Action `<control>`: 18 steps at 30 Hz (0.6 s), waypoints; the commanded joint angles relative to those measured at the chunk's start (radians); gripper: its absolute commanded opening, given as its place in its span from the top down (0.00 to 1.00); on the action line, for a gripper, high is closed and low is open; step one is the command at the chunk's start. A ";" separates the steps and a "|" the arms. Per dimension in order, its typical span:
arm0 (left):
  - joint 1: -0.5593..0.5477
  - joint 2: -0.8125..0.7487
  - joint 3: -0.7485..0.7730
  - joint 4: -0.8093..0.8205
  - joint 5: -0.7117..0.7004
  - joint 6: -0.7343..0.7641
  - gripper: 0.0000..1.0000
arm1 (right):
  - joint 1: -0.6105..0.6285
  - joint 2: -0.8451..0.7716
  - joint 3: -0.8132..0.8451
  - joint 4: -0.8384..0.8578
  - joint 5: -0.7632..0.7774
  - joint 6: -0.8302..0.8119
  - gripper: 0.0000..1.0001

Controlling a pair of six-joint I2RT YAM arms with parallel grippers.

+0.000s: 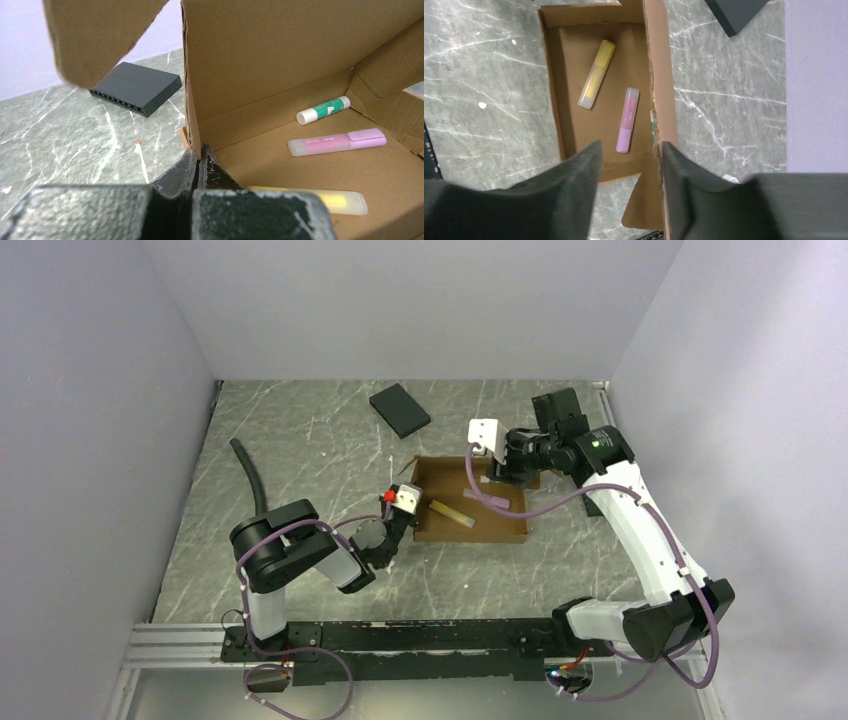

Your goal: Fold the paper box

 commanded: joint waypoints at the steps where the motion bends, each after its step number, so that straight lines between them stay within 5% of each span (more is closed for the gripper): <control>1: -0.014 0.004 0.012 0.014 -0.010 0.031 1.00 | 0.032 -0.064 -0.079 0.081 0.083 -0.057 0.60; 7: -0.032 -0.040 -0.019 0.013 -0.025 0.017 1.00 | 0.044 -0.127 -0.169 0.106 0.105 -0.084 0.88; 11: -0.064 -0.141 -0.077 -0.063 -0.009 -0.050 0.76 | 0.044 -0.145 -0.222 0.126 0.118 -0.066 0.97; 14: -0.078 -0.292 -0.128 -0.266 0.069 -0.214 0.56 | 0.044 -0.159 -0.273 0.145 0.113 -0.053 1.00; 18: -0.080 -0.593 -0.158 -0.715 0.184 -0.462 0.43 | 0.044 -0.170 -0.325 0.158 0.098 -0.041 1.00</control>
